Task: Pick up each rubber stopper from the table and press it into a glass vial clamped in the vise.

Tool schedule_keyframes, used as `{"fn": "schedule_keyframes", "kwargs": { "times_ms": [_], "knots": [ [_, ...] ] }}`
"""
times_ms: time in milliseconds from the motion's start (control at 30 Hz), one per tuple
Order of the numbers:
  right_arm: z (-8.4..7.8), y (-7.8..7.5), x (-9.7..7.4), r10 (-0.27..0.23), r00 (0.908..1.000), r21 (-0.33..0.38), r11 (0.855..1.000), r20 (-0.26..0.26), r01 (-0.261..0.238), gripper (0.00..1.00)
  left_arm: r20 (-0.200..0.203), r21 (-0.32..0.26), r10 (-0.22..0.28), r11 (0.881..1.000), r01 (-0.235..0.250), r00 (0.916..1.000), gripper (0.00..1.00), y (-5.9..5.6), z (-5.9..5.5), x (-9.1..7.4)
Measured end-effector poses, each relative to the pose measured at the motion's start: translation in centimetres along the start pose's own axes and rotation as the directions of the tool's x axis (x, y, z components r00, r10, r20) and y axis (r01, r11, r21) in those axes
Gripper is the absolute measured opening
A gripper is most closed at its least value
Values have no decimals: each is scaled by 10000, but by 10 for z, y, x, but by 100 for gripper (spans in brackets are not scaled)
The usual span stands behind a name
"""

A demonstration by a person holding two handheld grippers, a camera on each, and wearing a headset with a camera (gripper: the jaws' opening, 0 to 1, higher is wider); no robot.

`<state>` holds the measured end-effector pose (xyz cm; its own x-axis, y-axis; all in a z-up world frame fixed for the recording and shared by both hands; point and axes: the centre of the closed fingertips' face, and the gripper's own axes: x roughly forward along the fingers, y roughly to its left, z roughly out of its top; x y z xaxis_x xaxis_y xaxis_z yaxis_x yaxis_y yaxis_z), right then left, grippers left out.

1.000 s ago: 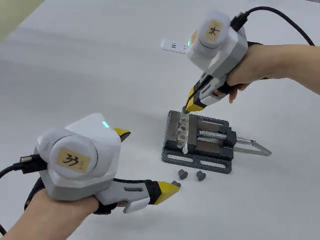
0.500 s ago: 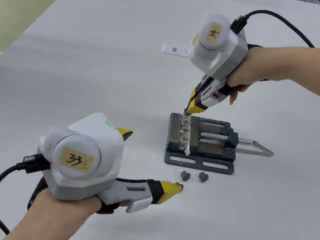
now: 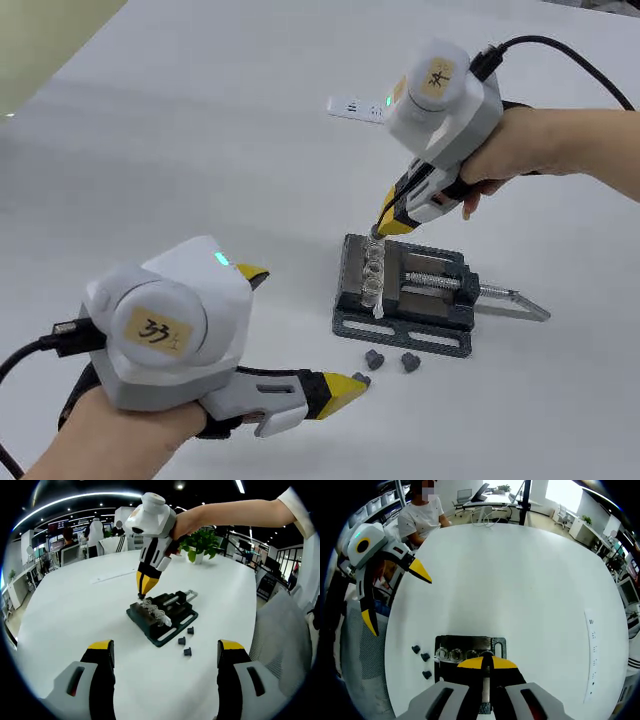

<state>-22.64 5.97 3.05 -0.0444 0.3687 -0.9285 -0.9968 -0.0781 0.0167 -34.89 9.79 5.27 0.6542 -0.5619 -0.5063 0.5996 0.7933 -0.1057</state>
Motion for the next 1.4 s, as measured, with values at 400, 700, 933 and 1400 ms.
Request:
{"fn": "schedule_keyframes", "kwargs": {
  "times_ms": [400,700,933,1400],
  "knots": [
    [-3,-8,-11,-543,9973,8,9985,488,543,17,51,63,93,9999,-93,9999,83,2,3,-6],
    [-14,10,-20,-722,9919,167,9974,1048,708,32,92,91,191,9998,-192,9998,83,8,3,-11],
    [-20,34,-25,-863,9840,491,9956,1556,795,33,143,128,258,9996,-260,9996,83,8,4,-15],
    [-42,70,-31,-1094,9750,1000,9908,1933,913,30,230,235,468,9986,-474,9986,82,6,5,-25]
  ]
}}
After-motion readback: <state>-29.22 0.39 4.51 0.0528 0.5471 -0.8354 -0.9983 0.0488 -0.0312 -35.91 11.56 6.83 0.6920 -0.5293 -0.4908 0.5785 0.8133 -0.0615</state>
